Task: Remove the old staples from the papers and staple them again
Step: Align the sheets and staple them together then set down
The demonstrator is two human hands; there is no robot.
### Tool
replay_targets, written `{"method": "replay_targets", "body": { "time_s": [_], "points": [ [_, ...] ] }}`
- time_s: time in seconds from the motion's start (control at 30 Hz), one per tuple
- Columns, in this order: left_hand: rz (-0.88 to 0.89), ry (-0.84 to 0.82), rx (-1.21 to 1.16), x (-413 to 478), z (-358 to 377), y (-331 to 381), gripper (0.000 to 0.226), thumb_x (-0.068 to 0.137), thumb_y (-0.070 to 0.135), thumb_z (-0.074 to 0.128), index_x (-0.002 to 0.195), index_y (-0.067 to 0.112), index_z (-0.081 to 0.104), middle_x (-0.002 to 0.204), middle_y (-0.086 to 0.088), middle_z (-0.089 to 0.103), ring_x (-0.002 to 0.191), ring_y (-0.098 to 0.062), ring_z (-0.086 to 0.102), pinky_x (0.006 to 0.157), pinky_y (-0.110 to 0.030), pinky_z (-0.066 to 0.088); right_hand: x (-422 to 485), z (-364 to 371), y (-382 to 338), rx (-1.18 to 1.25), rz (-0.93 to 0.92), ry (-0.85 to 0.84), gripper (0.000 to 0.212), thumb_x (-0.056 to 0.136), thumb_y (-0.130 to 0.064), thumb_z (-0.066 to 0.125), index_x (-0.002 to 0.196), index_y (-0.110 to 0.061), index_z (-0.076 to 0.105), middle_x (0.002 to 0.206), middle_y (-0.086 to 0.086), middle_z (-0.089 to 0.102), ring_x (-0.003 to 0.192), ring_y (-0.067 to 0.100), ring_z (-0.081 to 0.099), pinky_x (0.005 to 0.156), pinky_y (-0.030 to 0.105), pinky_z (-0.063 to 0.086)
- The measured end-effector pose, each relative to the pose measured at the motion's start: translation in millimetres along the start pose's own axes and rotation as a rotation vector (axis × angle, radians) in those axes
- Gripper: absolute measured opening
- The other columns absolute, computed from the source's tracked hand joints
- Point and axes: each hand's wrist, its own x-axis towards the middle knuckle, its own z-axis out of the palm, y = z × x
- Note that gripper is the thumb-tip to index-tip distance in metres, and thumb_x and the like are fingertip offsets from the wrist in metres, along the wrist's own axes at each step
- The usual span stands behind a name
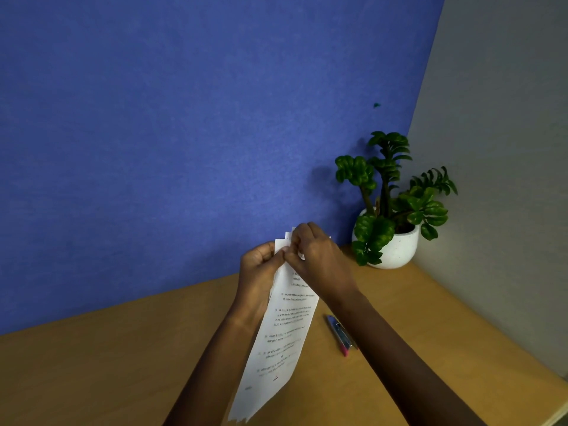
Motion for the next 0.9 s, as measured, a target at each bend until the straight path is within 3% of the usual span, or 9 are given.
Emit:
{"method": "replay_targets", "body": {
  "time_s": [0.23,0.37,0.5,0.57,0.77,0.9],
  "points": [
    [-0.064,-0.039,-0.117,1.8,2.5,1.5,0.014,0.085,0.009,0.059,0.088,0.009,0.073,0.082,-0.018,0.067,0.072,-0.029,0.064,0.070,-0.036,0.053,-4.4,2.5,2.6,0.064,0.011,-0.001,0.019,0.090,-0.020,0.053,0.096,-0.003,0.051,0.096,0.012,0.056,0.075,0.013,0.046,0.055,0.020,0.030],
    [-0.045,-0.014,-0.136,2.7,1.2,-0.3,0.015,0.085,0.008,0.059,0.093,0.005,0.071,0.086,-0.022,0.067,0.081,-0.037,0.061,0.076,-0.042,0.050,-4.3,2.0,3.6,0.101,0.009,-0.010,0.017,0.090,-0.023,0.054,0.093,-0.006,0.049,0.091,0.010,0.058,0.074,0.013,0.049,0.052,0.013,0.030],
    [-0.030,0.024,-0.109,3.6,-0.2,-2.4,0.016,0.087,0.008,0.056,0.094,0.004,0.070,0.087,-0.023,0.066,0.079,-0.036,0.061,0.073,-0.039,0.052,-5.1,0.2,1.6,0.163,0.029,0.006,0.015,0.088,-0.019,0.056,0.092,-0.005,0.053,0.094,0.012,0.063,0.083,0.022,0.061,0.065,0.031,0.053],
    [-0.019,0.042,-0.101,4.9,0.8,-2.7,0.016,0.088,0.006,0.056,0.093,0.006,0.071,0.086,-0.020,0.068,0.078,-0.032,0.063,0.073,-0.037,0.053,-7.0,0.0,-0.1,0.195,0.041,0.043,0.014,0.088,-0.018,0.058,0.092,-0.005,0.056,0.094,0.011,0.065,0.084,0.021,0.063,0.070,0.035,0.056],
    [0.048,0.085,-0.019,6.2,0.6,-4.5,0.016,0.087,0.008,0.057,0.086,0.011,0.072,0.090,-0.021,0.070,0.085,-0.038,0.064,0.087,-0.052,0.051,-10.4,2.1,-3.9,0.194,0.061,0.100,0.016,0.089,-0.018,0.057,0.093,-0.003,0.062,0.093,0.012,0.069,0.083,0.020,0.064,0.072,0.034,0.056],
    [0.056,0.093,-0.025,5.5,1.1,-7.5,0.013,0.086,0.009,0.059,0.087,0.007,0.072,0.091,-0.028,0.068,0.086,-0.045,0.063,0.087,-0.057,0.049,-9.4,1.7,-6.7,0.151,0.064,0.088,0.016,0.090,-0.019,0.055,0.094,-0.003,0.059,0.095,0.013,0.066,0.083,0.022,0.063,0.070,0.036,0.056]
  ]
}}
